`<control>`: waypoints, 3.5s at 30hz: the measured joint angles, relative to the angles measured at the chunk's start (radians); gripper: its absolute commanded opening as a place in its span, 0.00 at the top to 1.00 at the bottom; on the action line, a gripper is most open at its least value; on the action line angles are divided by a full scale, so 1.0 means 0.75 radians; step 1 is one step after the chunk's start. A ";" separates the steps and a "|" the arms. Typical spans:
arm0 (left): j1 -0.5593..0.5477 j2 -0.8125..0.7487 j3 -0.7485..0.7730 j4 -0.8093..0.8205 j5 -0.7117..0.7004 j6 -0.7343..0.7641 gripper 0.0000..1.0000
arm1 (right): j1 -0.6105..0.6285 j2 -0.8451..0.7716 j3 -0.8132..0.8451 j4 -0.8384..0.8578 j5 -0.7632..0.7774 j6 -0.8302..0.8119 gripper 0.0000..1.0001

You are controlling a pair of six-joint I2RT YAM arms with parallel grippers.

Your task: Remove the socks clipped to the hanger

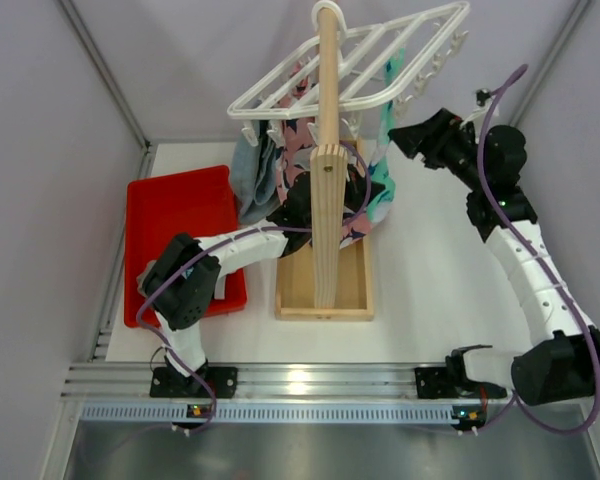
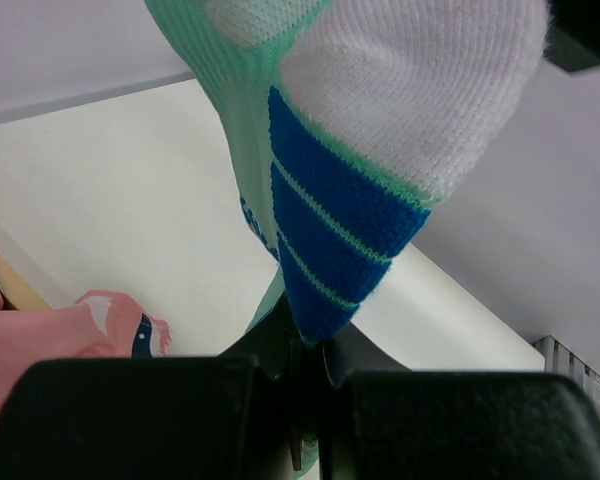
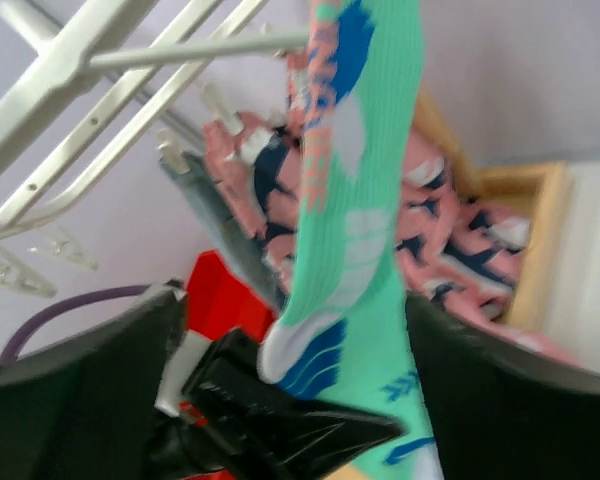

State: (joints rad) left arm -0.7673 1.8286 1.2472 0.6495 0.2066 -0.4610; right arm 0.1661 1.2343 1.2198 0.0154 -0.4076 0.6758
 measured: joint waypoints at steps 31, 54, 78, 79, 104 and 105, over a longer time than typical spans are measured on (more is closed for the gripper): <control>0.000 0.046 0.068 -0.030 0.081 -0.032 1.00 | -0.013 0.584 0.167 0.995 0.215 -0.156 0.48; 0.000 0.107 0.098 -0.040 0.072 -0.001 1.00 | 0.051 0.675 0.387 1.089 0.418 -0.252 0.49; 0.001 0.108 0.100 -0.040 0.078 -0.001 1.00 | 0.127 0.833 0.622 0.987 0.583 -0.384 0.54; 0.001 0.108 0.100 -0.040 0.078 -0.001 1.00 | 0.127 0.835 0.631 0.981 0.587 -0.388 0.57; 0.046 -0.022 -0.174 -0.079 0.099 -0.031 1.00 | 0.134 0.849 0.693 0.861 0.644 -0.395 0.05; 0.045 -0.069 -0.217 -0.085 0.105 -0.032 1.00 | 0.134 0.839 0.668 0.855 0.653 -0.393 0.01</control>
State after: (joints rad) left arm -0.7334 1.7771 1.0847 0.5858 0.2852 -0.4850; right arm 0.2665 1.8633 1.7210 0.6563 0.0818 0.3809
